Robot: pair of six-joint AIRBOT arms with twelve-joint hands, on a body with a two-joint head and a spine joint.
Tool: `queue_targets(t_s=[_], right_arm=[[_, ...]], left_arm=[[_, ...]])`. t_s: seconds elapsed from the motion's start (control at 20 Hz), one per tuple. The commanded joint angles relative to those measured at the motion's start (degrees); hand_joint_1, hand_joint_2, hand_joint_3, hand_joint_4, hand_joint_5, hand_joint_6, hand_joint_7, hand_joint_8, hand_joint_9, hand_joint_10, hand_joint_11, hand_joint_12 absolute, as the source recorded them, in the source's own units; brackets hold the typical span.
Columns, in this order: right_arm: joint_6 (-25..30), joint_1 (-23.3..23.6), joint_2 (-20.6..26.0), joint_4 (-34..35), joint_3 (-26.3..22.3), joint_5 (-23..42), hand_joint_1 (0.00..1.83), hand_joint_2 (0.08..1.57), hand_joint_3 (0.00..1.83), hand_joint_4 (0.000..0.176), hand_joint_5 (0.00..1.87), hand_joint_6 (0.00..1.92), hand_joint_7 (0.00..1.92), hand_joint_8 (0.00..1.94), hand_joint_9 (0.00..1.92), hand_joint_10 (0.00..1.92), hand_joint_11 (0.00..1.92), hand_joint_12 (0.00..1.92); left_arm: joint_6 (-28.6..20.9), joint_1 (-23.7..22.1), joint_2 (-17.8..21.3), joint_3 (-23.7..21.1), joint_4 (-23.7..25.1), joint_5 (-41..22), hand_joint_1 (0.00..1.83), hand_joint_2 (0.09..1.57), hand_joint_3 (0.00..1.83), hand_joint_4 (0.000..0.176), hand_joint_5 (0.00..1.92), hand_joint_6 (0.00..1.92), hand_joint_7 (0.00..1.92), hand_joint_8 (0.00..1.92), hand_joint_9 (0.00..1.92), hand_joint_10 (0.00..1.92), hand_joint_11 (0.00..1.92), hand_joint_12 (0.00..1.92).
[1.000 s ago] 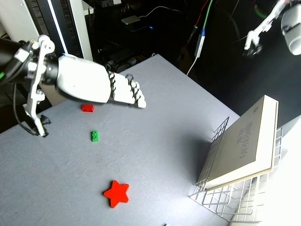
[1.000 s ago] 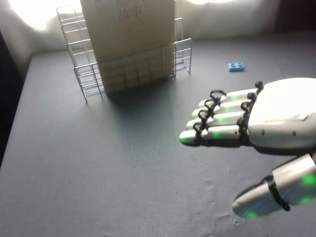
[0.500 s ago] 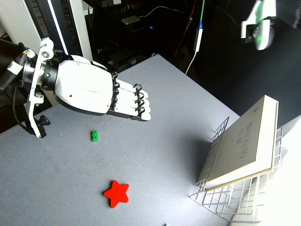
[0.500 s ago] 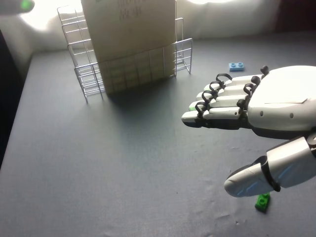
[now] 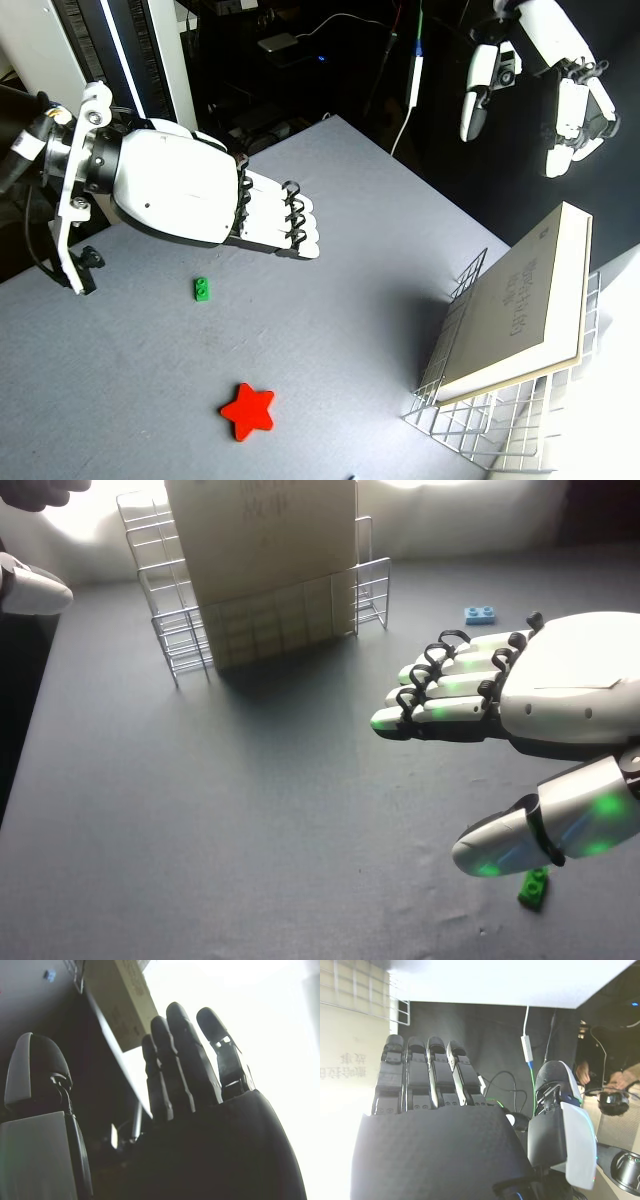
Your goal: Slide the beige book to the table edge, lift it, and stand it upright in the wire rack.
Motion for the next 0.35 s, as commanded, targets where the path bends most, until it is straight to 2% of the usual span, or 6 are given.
queue_targets(t_s=[0.0, 0.05, 0.15, 0.2, 0.25, 0.3], right_arm=[[-0.3, 1.0, 0.2, 1.5, -0.1, -0.6, 0.0, 1.13, 0.0, 0.0, 0.17, 0.02, 0.17, 0.02, 0.16, 0.0, 0.02, 0.34], [-0.4, 1.0, 0.2, 1.5, -0.1, -0.7, 0.0, 1.15, 0.0, 0.0, 0.3, 0.02, 0.35, 0.02, 0.3, 0.01, 0.0, 0.68], [-0.6, 1.0, 0.2, 1.5, -0.1, -0.7, 0.07, 1.19, 0.0, 0.0, 0.55, 0.04, 0.66, 0.05, 0.6, 0.08, 0.1, 1.07], [-0.6, 1.0, 0.2, 1.5, -0.1, -0.7, 0.08, 1.21, 0.0, 0.0, 0.72, 0.13, 0.81, 0.22, 0.67, 0.46, 0.23, 1.32], [-0.9, 1.0, 0.2, 1.5, -0.1, -0.7, 0.16, 1.23, 0.0, 0.0, 0.59, 1.03, 0.59, 1.31, 0.53, 1.47, 0.35, 1.8], [-1.1, 1.0, 0.2, 1.5, -0.1, -0.7, 0.17, 1.24, 0.0, 0.0, 0.54, 1.58, 0.54, 1.81, 0.53, 1.83, 0.46, 1.9]], left_arm=[[0.2, -0.4, 0.4, -0.3, 1.0, 5.6, 0.99, 0.98, 0.0, 0.0, 0.51, 0.18, 0.64, 0.12, 0.59, 0.28, 0.12, 1.2], [0.2, -0.2, 0.4, -0.7, 1.0, 5.3, 0.99, 0.97, 0.0, 0.0, 0.48, 0.37, 0.53, 0.53, 0.43, 0.75, 0.1, 1.31], [0.2, -0.1, 0.1, -1.1, 1.0, 4.8, 1.06, 0.94, 0.0, 0.0, 0.38, 0.92, 0.35, 1.23, 0.28, 1.34, 0.13, 1.51], [0.1, -0.1, -0.1, -1.1, 1.0, 4.8, 1.06, 0.96, 0.0, 0.0, 0.36, 1.31, 0.29, 1.7, 0.24, 1.78, 0.17, 1.84], [0.0, -0.1, -0.3, -1.0, 1.0, 4.8, 0.91, 0.99, 0.01, 0.0, 0.44, 1.8, 0.45, 1.88, 0.42, 1.89, 0.41, 1.9], [0.0, -0.1, -0.5, -0.9, 1.0, 4.8, 0.79, 1.03, 0.02, 0.0, 0.56, 1.9, 0.61, 1.91, 0.58, 1.92, 0.64, 1.92]])
